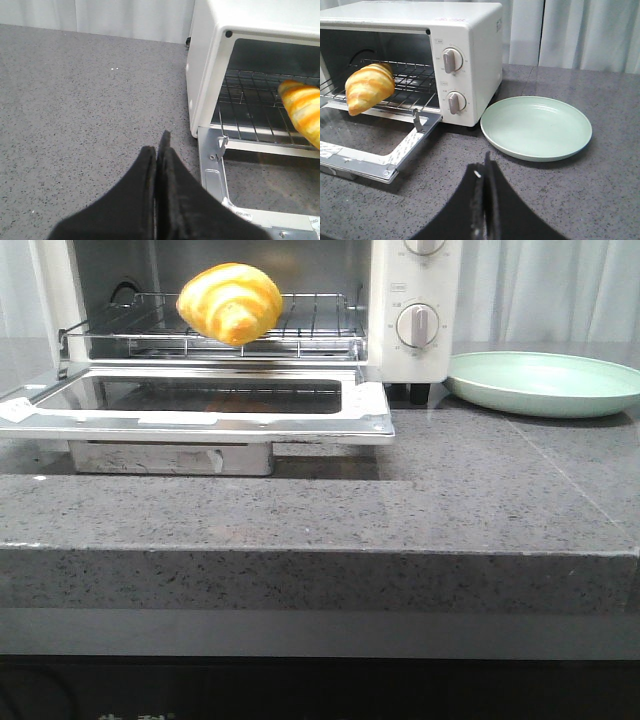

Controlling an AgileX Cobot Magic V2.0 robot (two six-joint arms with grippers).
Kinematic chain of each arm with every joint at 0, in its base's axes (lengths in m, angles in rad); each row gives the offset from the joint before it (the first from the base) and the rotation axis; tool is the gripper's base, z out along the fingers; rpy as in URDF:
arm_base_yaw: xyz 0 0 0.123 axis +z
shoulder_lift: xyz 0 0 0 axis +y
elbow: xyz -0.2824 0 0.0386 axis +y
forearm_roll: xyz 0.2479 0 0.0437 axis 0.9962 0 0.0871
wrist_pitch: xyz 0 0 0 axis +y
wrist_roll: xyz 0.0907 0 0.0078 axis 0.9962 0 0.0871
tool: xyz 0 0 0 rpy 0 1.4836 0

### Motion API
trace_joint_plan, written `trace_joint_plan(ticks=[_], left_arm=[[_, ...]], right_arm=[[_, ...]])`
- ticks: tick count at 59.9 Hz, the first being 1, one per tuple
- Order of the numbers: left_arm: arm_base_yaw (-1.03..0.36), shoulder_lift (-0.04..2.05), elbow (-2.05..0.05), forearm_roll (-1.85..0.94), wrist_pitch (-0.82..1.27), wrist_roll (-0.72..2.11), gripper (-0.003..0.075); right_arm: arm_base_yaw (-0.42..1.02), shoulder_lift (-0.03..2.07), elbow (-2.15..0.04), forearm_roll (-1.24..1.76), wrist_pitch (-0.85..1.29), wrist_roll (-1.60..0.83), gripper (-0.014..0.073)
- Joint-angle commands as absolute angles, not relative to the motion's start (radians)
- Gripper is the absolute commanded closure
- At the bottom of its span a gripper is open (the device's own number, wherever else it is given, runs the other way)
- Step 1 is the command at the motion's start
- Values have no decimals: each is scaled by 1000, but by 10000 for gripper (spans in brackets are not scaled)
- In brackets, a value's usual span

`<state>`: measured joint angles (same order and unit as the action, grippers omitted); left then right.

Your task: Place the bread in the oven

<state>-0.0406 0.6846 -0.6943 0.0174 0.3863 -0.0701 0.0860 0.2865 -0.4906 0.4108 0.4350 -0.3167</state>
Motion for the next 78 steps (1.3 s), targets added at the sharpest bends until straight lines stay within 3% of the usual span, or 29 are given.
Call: trace_joint_plan(ticks=[1,29,60,78], left_arm=[[-37,681,-722,10,313,-75,741],[-54,664,-706,26,313,-75,741],[10,-34,-245,25,313,-75,741],[10,-25,-69,25,203,-75,741]], right_arm=[[79,293,-513,428,362,-327,661],[79,293,-513,429,362,-327,661],[80,293,-512,432,361,-327,661],[80,293,-512,432,360,-327,661]])
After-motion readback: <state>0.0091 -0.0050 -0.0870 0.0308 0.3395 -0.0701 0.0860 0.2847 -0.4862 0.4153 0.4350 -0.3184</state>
